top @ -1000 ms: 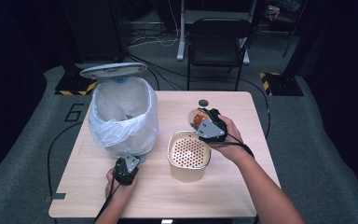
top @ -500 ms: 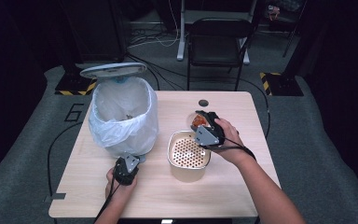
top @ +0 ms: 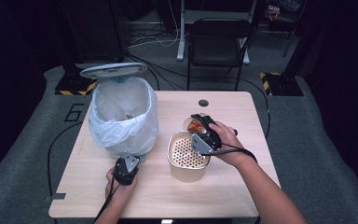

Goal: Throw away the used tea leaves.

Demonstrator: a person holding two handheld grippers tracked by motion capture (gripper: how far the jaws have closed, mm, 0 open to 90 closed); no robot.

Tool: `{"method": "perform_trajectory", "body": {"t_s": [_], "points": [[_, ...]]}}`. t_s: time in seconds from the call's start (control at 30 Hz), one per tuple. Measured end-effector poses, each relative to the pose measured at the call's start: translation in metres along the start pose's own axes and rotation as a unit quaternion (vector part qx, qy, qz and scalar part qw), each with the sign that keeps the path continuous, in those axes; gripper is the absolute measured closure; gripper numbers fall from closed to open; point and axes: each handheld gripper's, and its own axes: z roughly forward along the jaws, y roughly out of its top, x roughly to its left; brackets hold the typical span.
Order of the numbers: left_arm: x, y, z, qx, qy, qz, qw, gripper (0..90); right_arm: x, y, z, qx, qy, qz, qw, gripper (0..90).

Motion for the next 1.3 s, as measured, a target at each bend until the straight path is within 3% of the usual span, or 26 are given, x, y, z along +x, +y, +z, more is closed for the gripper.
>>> {"method": "perform_trajectory", "body": {"t_s": [0.17,0.37,0.47,0.5,0.53,0.6,0.63,0.7,0.73,0.77,0.83,0.87,0.97,1.0,1.07,1.13,1.2,1.23,1.27,1.3], "points": [[0.0,0.0,0.0,0.0,-0.001,0.0,1.0,89.0,0.004,0.004,-0.003,0.004,-0.008,-0.058,0.9983,40.8],[0.0,0.0,0.0,0.0,-0.001,0.0,1.0,89.0,0.008,0.006,-0.005,0.016,-0.024,-0.101,0.9945,41.7],[0.0,0.0,0.0,0.0,0.0,0.0,1.0,88.9,0.011,0.008,-0.005,0.017,-0.022,-0.126,0.9916,42.2],[0.0,0.0,0.0,0.0,0.0,0.0,1.0,89.0,0.012,0.009,-0.005,0.019,-0.023,-0.149,0.9884,42.5],[0.0,0.0,0.0,0.0,0.0,0.0,1.0,88.9,0.015,0.009,-0.006,0.019,-0.025,-0.147,0.9886,42.6],[0.0,0.0,0.0,0.0,0.0,0.0,1.0,88.9,0.016,0.011,-0.006,0.02,-0.027,-0.177,0.9837,43.2],[0.0,0.0,0.0,0.0,0.001,0.0,1.0,88.9,0.017,0.011,-0.006,0.023,-0.031,-0.177,0.9834,43.3],[0.0,0.0,0.0,0.0,-0.001,0.0,1.0,88.9,0.018,0.013,-0.007,0.025,-0.039,-0.205,0.9777,43.4],[0.0,0.0,0.0,0.001,-0.001,0.001,1.0,88.9,0.018,0.015,-0.008,0.027,-0.052,-0.231,0.9711,43.5],[0.0,0.0,0.0,0.0,0.0,0.001,1.0,88.9,0.02,0.015,-0.008,0.03,-0.052,-0.233,0.9705,43.5],[0.0,0.0,0.0,0.0,0.001,0.001,1.0,88.9,0.018,0.016,-0.007,0.035,-0.052,-0.256,0.9648,43.5],[0.0,0.0,0.0,0.0,0.001,0.001,1.0,88.9,0.018,0.016,-0.006,0.038,-0.054,-0.273,0.9599,43.5],[0.0,0.0,0.0,0.0,0.001,0.0,1.0,88.9,0.02,0.014,-0.006,0.048,-0.063,-0.303,0.9495,43.5],[0.0,0.0,0.0,0.0,0.001,0.0,1.0,88.9,0.02,0.014,-0.006,0.052,-0.064,-0.32,0.9439,43.4],[0.0,0.0,0.0,0.001,0.0,0.0,1.0,88.9,0.02,0.013,-0.005,0.057,-0.061,-0.331,0.9399,43.4],[0.0,0.0,0.0,0.0,0.001,0.0,1.0,88.8,0.018,0.012,-0.005,0.065,-0.066,-0.352,0.9312,43.4],[0.0,0.0,0.0,0.0,0.001,0.0,1.0,88.9,0.015,0.014,-0.005,0.072,-0.064,-0.393,0.9144,43.4],[0.0,0.0,0.0,-0.004,0.003,0.0,1.0,88.8,0.015,0.014,-0.005,0.074,-0.063,-0.4,0.9116,43.4],[0.0,0.0,0.0,0.001,0.001,0.001,1.0,88.9,0.016,0.013,-0.006,0.081,-0.047,-0.404,0.91,43.4],[0.0,0.0,0.0,0.0,0.001,0.001,1.0,88.9,0.017,0.013,-0.005,0.08,-0.054,-0.407,0.9082,43.4]]}}
